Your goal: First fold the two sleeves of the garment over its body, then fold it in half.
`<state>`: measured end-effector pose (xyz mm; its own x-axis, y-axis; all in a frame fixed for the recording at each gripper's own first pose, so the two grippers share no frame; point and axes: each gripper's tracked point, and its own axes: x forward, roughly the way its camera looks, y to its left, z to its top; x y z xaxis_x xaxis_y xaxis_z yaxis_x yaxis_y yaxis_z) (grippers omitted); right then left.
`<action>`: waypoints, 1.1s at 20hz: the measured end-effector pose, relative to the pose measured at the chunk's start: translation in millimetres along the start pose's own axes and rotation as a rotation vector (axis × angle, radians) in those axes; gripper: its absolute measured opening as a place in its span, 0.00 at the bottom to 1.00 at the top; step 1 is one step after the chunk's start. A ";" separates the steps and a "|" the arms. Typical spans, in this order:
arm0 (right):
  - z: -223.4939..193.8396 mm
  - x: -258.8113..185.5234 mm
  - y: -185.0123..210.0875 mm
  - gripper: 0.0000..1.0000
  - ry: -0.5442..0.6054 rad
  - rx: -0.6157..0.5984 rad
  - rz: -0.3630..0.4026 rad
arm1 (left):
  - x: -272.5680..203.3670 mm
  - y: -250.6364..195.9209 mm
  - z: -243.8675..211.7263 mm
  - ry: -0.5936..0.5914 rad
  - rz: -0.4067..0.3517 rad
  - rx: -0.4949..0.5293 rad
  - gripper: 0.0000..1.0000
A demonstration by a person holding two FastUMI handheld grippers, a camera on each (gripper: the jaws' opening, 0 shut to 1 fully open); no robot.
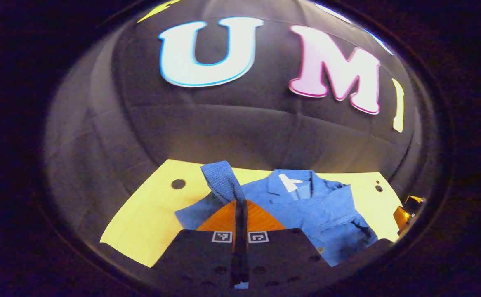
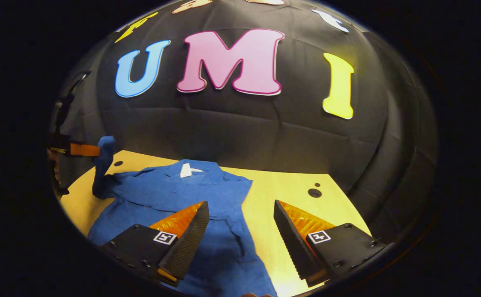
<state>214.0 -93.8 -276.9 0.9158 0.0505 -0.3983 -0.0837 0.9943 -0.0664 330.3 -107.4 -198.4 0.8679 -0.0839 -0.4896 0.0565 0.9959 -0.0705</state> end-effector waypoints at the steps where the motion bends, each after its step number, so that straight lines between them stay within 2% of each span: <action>1: -2.7 -1.4 -9.4 0.99 0.004 0.013 -0.007 | 13.8 -39.7 3.9 -0.004 -0.063 0.016 0.00; 6: -11.8 -16.0 -55.5 0.99 0.009 0.054 -0.074 | 66.2 -198.6 -7.4 0.005 -0.231 0.106 0.00; 7: -14.2 -19.8 -65.2 1.00 0.010 0.053 -0.088 | 70.9 -225.6 -16.5 0.033 -0.273 0.113 0.13; 8: -17.8 -22.9 -73.7 0.99 0.012 0.056 -0.102 | 71.4 -246.1 -20.4 0.043 -0.306 0.117 0.21; 9: -22.4 -27.3 -82.2 0.99 0.015 0.061 -0.117 | 73.9 -264.2 -21.0 0.038 -0.323 0.119 0.40; 11: -29.1 -32.9 -93.3 0.99 0.020 0.084 -0.144 | 65.5 -279.2 -18.6 0.008 -0.342 0.127 0.88; 13: -38.9 -41.1 -99.4 0.99 0.038 0.103 -0.162 | 48.9 -285.2 -18.8 -0.012 -0.368 0.142 0.85; 16: -53.8 -51.9 -93.7 0.99 0.059 0.123 -0.176 | 8.9 -258.6 -22.3 -0.040 -0.361 0.124 0.85; 20: -90.9 -68.5 -64.0 1.00 0.133 0.153 -0.155 | -60.5 -189.6 -50.5 -0.075 -0.361 0.069 0.86; 22: -104.6 -78.9 -52.7 0.99 0.155 0.140 -0.152 | -91.8 -137.4 -79.0 -0.062 -0.302 0.064 0.85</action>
<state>105.1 -159.9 -337.7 0.8417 -0.1048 -0.5298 0.1151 0.9933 -0.0136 203.9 -239.2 -212.4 0.8356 -0.3757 -0.4007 0.3453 0.9266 -0.1489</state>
